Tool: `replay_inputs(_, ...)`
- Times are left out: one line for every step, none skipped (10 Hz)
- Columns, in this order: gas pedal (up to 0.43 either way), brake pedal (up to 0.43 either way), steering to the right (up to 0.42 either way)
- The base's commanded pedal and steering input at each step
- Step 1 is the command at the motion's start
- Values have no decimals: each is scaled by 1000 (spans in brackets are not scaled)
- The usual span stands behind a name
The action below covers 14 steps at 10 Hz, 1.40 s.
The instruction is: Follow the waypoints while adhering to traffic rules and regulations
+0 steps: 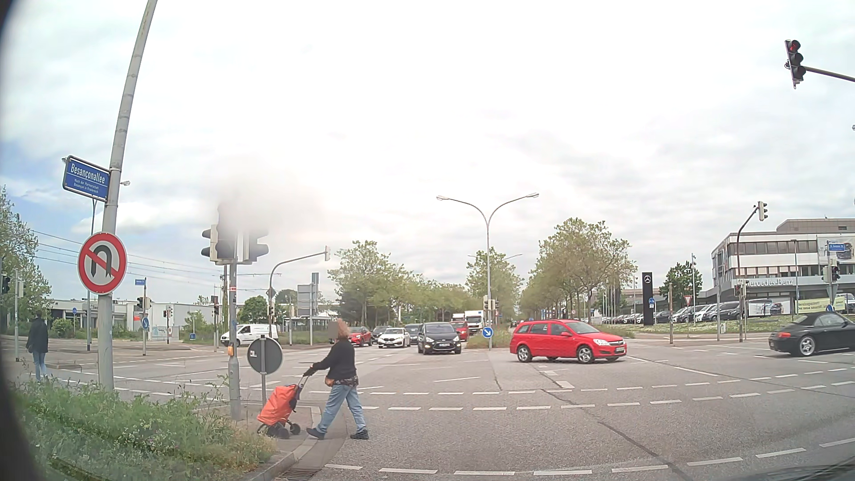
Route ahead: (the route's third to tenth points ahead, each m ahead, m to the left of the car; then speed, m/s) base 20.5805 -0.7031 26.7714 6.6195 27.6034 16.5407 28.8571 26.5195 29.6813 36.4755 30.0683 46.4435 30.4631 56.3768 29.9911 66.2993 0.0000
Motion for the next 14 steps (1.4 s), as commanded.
replay_inputs(0,268,1)
replay_inputs(0,268,1)
replay_inputs(0,268,1)
replay_inputs(0,268,1)
replay_inputs(0,268,1)
replay_inputs(0,268,1)
replay_inputs(0,268,1)
replay_inputs(0,268,1)
replay_inputs(0,268,1)
replay_inputs(0,268,1)
replay_inputs(0,268,1)
replay_inputs(0,268,1)
replay_inputs(0,268,1)
replay_inputs(0,268,1)
